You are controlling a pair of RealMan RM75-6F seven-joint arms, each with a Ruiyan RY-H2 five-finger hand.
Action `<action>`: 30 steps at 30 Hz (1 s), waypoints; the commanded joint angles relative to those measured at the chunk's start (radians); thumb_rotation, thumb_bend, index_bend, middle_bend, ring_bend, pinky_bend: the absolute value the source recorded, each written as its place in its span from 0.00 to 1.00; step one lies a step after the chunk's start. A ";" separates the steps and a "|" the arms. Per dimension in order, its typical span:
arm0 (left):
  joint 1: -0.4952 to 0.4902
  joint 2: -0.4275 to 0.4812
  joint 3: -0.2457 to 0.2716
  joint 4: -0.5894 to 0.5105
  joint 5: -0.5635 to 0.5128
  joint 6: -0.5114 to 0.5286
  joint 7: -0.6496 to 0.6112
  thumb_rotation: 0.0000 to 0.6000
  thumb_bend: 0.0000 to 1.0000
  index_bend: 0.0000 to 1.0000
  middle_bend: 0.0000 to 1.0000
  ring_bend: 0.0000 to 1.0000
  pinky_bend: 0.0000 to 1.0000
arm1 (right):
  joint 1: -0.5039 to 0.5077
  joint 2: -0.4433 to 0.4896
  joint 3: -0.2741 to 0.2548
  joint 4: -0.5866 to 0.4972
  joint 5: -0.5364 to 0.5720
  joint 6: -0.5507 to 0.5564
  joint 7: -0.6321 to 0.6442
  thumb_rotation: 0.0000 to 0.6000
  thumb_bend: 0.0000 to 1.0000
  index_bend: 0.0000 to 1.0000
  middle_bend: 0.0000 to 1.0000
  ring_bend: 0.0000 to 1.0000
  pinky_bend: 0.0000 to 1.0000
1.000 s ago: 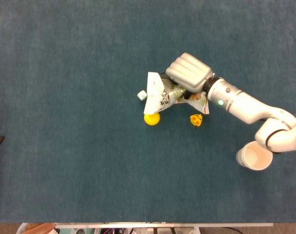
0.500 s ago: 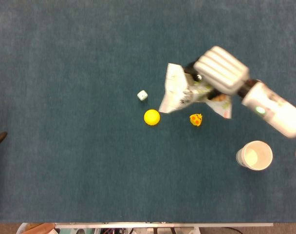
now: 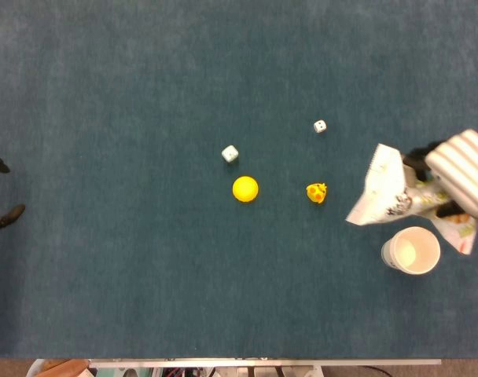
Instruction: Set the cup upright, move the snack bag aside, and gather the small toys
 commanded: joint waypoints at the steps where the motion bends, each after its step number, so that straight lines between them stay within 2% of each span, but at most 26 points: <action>1: 0.001 0.001 0.000 -0.003 -0.004 -0.001 0.003 1.00 0.10 0.43 0.38 0.33 0.47 | -0.016 0.006 -0.008 0.002 0.027 -0.019 -0.013 1.00 0.07 0.61 0.71 0.66 0.88; 8: 0.009 -0.003 0.005 0.007 -0.019 -0.005 -0.012 1.00 0.10 0.43 0.38 0.33 0.47 | -0.043 -0.021 -0.005 0.037 0.103 -0.065 -0.072 1.00 0.07 0.61 0.71 0.66 0.88; 21: 0.014 -0.017 0.010 0.031 -0.027 -0.013 -0.036 1.00 0.10 0.43 0.38 0.33 0.47 | -0.082 -0.053 0.011 0.063 0.213 -0.077 -0.224 1.00 0.07 0.61 0.70 0.66 0.88; 26: 0.015 -0.019 0.010 0.033 -0.029 -0.016 -0.036 1.00 0.10 0.43 0.38 0.33 0.47 | -0.079 -0.027 0.007 0.037 0.253 -0.116 -0.256 1.00 0.04 0.58 0.60 0.58 0.85; 30: 0.016 -0.023 0.011 0.036 -0.031 -0.017 -0.038 1.00 0.10 0.43 0.38 0.33 0.47 | -0.061 0.007 -0.002 0.005 0.310 -0.169 -0.308 1.00 0.00 0.40 0.45 0.45 0.76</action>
